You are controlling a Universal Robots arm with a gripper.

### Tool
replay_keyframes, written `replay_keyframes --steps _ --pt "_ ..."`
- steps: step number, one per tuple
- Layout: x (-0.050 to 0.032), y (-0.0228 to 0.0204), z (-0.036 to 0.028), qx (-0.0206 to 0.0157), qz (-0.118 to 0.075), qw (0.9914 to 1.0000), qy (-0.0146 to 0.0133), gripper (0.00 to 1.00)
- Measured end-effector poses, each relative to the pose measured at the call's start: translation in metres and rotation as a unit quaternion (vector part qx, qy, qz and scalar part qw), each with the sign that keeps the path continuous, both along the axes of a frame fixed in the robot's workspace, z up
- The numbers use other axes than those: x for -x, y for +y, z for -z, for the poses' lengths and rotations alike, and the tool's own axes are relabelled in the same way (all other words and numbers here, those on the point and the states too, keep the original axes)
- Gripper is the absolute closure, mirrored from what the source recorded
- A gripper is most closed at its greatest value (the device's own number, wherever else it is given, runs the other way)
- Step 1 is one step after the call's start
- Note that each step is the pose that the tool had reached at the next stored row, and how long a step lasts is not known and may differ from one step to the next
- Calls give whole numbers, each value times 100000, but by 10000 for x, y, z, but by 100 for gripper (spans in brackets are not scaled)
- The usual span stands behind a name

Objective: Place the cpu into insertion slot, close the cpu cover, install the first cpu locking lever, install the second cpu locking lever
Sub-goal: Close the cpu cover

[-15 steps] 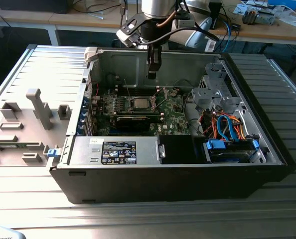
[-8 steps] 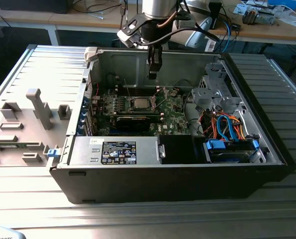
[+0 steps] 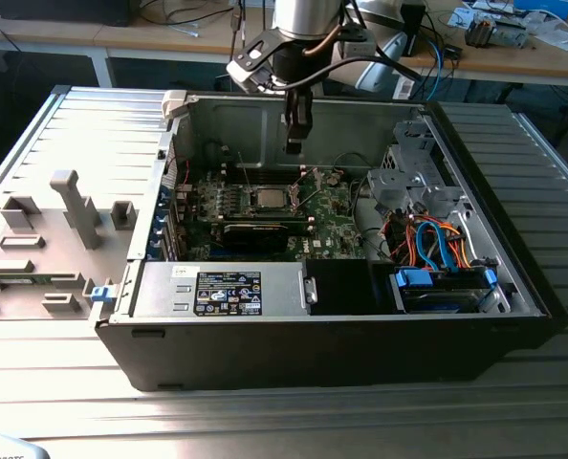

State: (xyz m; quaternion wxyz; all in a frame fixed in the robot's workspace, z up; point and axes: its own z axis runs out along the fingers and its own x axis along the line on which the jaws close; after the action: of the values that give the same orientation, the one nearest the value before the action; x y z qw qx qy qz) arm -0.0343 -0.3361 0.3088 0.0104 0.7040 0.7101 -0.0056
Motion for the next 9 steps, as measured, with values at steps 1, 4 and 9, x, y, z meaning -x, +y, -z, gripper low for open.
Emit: replay_keyframes --steps 1,4,9 --pt "-2 0 7 -2 -3 100000 0 89" --pt "-3 0 17 4 -5 100000 5 89" --pt "-8 0 33 2 -5 100000 2 89"
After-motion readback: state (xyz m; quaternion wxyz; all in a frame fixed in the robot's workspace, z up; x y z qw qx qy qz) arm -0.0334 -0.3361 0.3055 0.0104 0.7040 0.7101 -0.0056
